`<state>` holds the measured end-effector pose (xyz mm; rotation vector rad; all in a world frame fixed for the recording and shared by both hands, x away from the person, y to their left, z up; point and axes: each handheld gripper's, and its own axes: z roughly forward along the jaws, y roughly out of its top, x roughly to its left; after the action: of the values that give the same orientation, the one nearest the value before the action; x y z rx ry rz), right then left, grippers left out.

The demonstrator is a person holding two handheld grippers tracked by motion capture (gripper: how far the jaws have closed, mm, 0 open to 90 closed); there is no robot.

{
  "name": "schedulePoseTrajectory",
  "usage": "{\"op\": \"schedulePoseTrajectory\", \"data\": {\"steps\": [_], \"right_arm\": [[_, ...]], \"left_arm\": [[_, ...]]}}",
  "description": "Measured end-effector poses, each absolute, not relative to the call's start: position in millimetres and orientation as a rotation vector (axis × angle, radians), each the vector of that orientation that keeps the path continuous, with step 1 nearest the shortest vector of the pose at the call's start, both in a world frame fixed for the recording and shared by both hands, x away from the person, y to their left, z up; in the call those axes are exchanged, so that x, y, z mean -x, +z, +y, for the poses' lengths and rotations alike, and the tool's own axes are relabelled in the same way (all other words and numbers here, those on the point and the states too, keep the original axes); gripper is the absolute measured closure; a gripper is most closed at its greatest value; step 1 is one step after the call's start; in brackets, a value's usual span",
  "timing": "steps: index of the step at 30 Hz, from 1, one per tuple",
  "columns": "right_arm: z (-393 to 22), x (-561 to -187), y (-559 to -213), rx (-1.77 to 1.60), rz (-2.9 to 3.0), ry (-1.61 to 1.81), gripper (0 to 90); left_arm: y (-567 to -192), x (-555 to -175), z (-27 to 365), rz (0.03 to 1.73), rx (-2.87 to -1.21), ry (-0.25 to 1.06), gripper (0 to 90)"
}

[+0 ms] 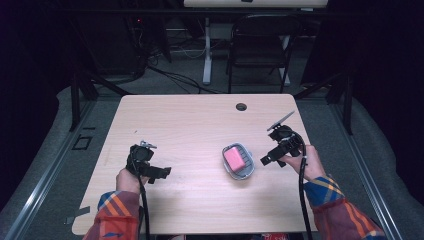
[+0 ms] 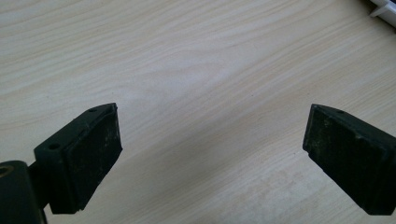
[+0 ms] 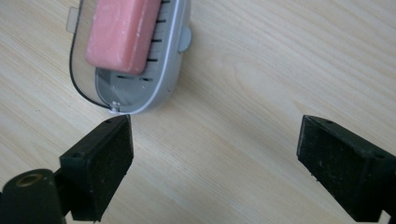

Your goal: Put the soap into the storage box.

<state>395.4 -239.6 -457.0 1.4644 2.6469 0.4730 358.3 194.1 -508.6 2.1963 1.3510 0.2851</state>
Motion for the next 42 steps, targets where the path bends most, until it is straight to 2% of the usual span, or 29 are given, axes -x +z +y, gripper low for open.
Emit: {"op": "schedulePoseTrajectory", "data": {"steps": [13,42], "right_arm": [[-265.3,-379.6,-473.6,-1.497,2.650,0.451,4.7],[-306.8,-338.1,-514.1,-1.575,2.689,0.354,5.0]], "left_arm": [[-508.8,-357.6,193.5,1.346,-2.205,0.285,4.2],[-509.2,-356.0,192.7,1.341,-2.219,0.282,4.2]]}}
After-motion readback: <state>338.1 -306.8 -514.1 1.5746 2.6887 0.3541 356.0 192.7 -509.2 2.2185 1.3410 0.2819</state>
